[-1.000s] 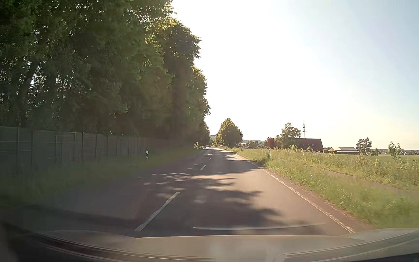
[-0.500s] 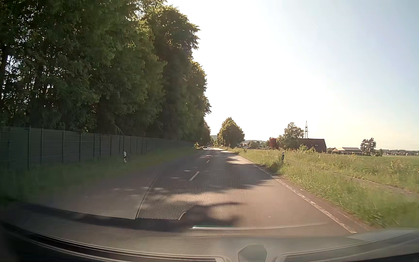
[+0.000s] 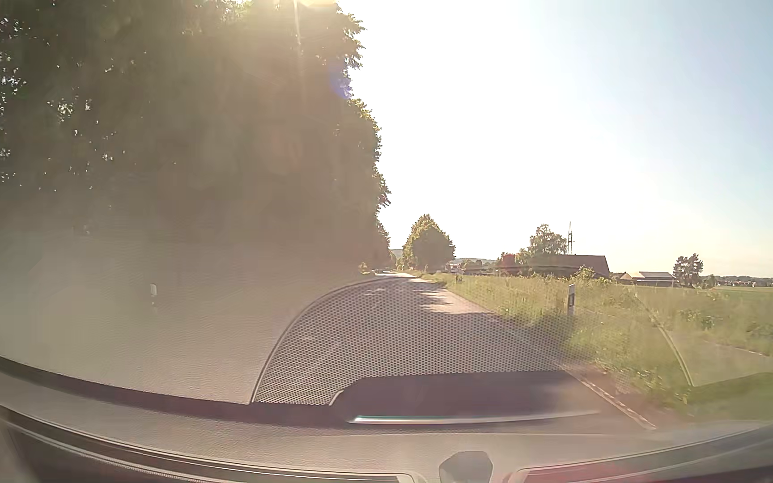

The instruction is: Follow the waypoints while adhering to traffic rules and regulations

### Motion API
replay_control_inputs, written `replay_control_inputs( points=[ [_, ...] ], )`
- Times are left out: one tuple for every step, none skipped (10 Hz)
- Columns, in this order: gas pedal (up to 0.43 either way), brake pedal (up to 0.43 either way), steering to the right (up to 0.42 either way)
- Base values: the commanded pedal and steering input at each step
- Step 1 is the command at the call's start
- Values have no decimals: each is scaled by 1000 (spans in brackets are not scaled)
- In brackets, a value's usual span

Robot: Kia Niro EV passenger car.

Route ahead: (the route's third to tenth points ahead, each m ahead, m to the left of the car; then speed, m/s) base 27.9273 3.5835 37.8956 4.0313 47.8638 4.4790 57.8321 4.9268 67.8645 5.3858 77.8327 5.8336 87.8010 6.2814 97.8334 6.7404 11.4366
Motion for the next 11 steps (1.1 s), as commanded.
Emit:
replay_control_inputs(
  points=[
    [350,6,-3],
    [350,6,-3],
    [350,6,-3],
    [350,6,-3],
    [350,6,-3],
    [350,6,-4],
    [350,6,-3],
    [350,6,-3],
    [350,6,-4],
    [350,6,-4],
    [350,6,-4]
  ],
)
